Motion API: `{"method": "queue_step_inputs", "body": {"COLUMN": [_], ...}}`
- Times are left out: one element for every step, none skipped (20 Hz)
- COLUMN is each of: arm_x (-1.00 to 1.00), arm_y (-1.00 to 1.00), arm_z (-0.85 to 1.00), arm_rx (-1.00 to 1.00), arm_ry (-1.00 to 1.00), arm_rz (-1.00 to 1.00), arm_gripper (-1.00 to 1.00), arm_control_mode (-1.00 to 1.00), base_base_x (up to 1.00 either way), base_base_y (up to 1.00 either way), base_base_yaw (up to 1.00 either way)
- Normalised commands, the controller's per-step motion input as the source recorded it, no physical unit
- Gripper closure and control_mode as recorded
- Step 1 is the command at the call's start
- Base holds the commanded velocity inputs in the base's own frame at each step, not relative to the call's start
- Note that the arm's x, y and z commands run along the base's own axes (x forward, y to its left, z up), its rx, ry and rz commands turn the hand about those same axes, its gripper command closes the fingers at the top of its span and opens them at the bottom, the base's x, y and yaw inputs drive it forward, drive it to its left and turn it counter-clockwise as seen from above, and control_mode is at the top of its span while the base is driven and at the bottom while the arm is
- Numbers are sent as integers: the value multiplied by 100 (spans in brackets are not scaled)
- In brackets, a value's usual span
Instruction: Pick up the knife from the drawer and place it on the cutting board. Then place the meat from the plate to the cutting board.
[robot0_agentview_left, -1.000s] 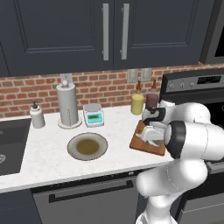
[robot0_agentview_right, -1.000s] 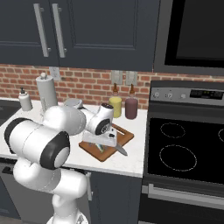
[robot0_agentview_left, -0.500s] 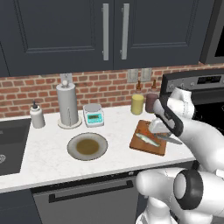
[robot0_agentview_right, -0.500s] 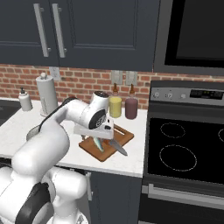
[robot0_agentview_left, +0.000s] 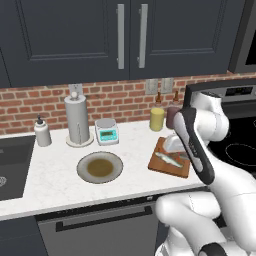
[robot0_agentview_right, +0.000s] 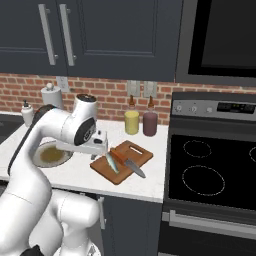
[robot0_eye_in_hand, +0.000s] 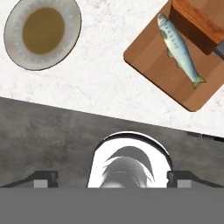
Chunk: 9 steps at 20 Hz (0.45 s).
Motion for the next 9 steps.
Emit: {"method": "queue_step_inputs", "body": {"arm_x": [-50,-50,-53,-56,-56,-56,-54,-49,-46], "arm_y": [86,92,99,100,100,100,100,100,100], "arm_z": [38,34,32,34,36,36,35,37,42], "arm_rx": [0,0,0,0,0,0,0,0,0], "arm_ry": [4,4,6,8,9,9,11,10,10], "arm_rz": [0,0,0,0,0,0,0,0,0], "arm_gripper": [-100,-100,-100,-100,-100,-100,-100,-100,-100], "arm_control_mode": [-100,-100,-100,-100,-100,-100,-100,-100,-100], "base_base_x": [0,0,0,0,0,0,0,0,0], "base_base_y": [0,0,0,0,0,0,0,0,0], "base_base_yaw": [0,0,0,0,0,0,0,0,0]}}
